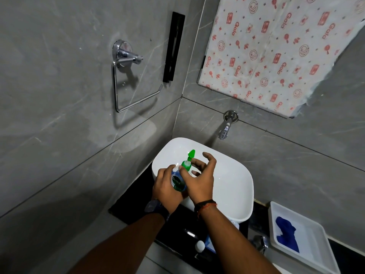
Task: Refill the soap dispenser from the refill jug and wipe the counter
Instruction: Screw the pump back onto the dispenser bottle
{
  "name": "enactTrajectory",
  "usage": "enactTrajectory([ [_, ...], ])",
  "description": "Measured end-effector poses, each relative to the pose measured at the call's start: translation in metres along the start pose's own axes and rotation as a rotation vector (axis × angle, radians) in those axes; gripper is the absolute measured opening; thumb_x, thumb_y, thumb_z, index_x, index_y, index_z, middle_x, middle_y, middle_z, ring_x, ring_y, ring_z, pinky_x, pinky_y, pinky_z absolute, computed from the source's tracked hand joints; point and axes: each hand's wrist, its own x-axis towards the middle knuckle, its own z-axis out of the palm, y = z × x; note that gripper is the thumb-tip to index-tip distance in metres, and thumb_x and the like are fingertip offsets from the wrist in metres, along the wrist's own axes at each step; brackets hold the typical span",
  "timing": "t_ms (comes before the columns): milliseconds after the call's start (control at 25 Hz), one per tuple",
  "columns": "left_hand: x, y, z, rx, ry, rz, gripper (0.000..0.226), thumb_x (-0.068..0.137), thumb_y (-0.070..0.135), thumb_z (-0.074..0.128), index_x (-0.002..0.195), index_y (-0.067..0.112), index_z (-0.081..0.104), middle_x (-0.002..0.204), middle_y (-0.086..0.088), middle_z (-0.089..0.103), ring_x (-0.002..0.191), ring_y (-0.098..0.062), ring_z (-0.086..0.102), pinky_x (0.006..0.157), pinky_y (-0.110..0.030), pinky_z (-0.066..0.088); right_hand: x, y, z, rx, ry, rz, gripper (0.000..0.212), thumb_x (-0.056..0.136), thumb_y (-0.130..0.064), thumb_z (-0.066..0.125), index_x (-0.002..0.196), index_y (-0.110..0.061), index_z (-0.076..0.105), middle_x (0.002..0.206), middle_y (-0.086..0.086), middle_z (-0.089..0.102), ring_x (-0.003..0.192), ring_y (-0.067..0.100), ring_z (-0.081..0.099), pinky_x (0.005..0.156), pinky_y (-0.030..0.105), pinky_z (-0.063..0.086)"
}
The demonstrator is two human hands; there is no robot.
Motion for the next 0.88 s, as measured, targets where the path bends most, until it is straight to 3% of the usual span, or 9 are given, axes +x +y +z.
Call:
enactTrajectory([
  [80,-0.001,0.007,-0.001,-0.011,0.038,-0.027,0.059,0.063,0.033,0.075,0.117,0.028,0.051,0.103,0.014,0.049,0.083,-0.011,0.061,0.06,-0.018,0.05,0.0,0.001,0.0,-0.005,-0.003,0.004,0.065,0.072,-0.014,0.081,0.117,-0.033,0.038,0.091,-0.004,0.068,0.087,0.004,0.064,0.074,0.017,0.047],
  [160,-0.002,0.013,-0.001,-0.01,0.079,-0.035,0.047,0.07,0.045,0.061,0.113,0.029,0.053,0.101,0.014,0.05,0.081,-0.009,0.06,0.059,-0.016,0.047,0.0,0.0,-0.001,-0.015,0.015,0.008,0.07,0.068,-0.019,0.085,0.117,-0.03,0.037,0.09,-0.001,0.067,0.087,0.007,0.064,0.076,0.021,0.049],
  [280,-0.001,0.014,-0.002,-0.018,0.066,-0.026,0.05,0.071,0.052,0.05,0.114,0.029,0.053,0.102,0.013,0.051,0.081,-0.011,0.062,0.058,-0.02,0.052,-0.001,0.002,-0.002,0.022,-0.038,0.026,0.068,0.072,-0.012,0.081,0.12,-0.031,0.038,0.092,-0.004,0.067,0.088,0.004,0.064,0.079,0.019,0.048],
  [360,-0.001,0.011,-0.002,-0.005,0.052,-0.025,0.055,0.067,0.054,0.05,0.116,0.028,0.051,0.103,0.014,0.049,0.082,-0.01,0.06,0.058,-0.021,0.054,0.0,0.004,-0.003,0.014,-0.038,0.026,0.064,0.074,-0.008,0.079,0.117,-0.033,0.04,0.088,-0.006,0.07,0.084,0.003,0.064,0.078,0.019,0.048],
  [480,-0.001,0.005,-0.002,-0.015,-0.007,0.012,0.067,0.06,0.059,0.057,0.118,0.028,0.05,0.104,0.016,0.048,0.084,-0.004,0.056,0.063,-0.012,0.049,0.002,0.004,-0.006,0.007,-0.061,0.037,0.066,0.073,-0.009,0.081,0.118,-0.035,0.041,0.091,-0.005,0.071,0.091,0.008,0.065,0.082,0.02,0.05],
  [680,-0.002,0.003,-0.002,-0.037,-0.066,-0.012,0.07,0.059,0.06,0.06,0.121,0.031,0.047,0.104,0.017,0.047,0.087,-0.002,0.054,0.062,-0.009,0.048,0.002,0.002,-0.005,-0.047,-0.033,0.043,0.067,0.071,-0.012,0.083,0.116,-0.041,0.043,0.091,-0.005,0.072,0.09,0.006,0.067,0.088,0.033,0.055],
  [800,-0.001,0.004,-0.003,-0.037,-0.047,-0.031,0.063,0.062,0.059,0.06,0.117,0.03,0.052,0.102,0.017,0.049,0.085,-0.004,0.056,0.062,-0.014,0.052,0.003,-0.003,-0.006,-0.115,-0.043,0.013,0.079,0.069,-0.021,0.085,0.127,-0.045,0.038,0.094,-0.01,0.068,0.093,0.006,0.063,0.085,0.026,0.051],
  [880,0.001,0.003,-0.007,-0.034,-0.057,-0.011,0.07,0.054,0.059,0.065,0.115,0.027,0.052,0.101,0.015,0.05,0.083,-0.005,0.056,0.063,-0.007,0.047,0.006,-0.007,-0.009,-0.156,-0.073,-0.088,0.066,0.07,-0.027,0.083,0.125,-0.038,0.049,0.108,-0.008,0.063,0.102,0.007,0.058,0.085,0.023,0.049],
])
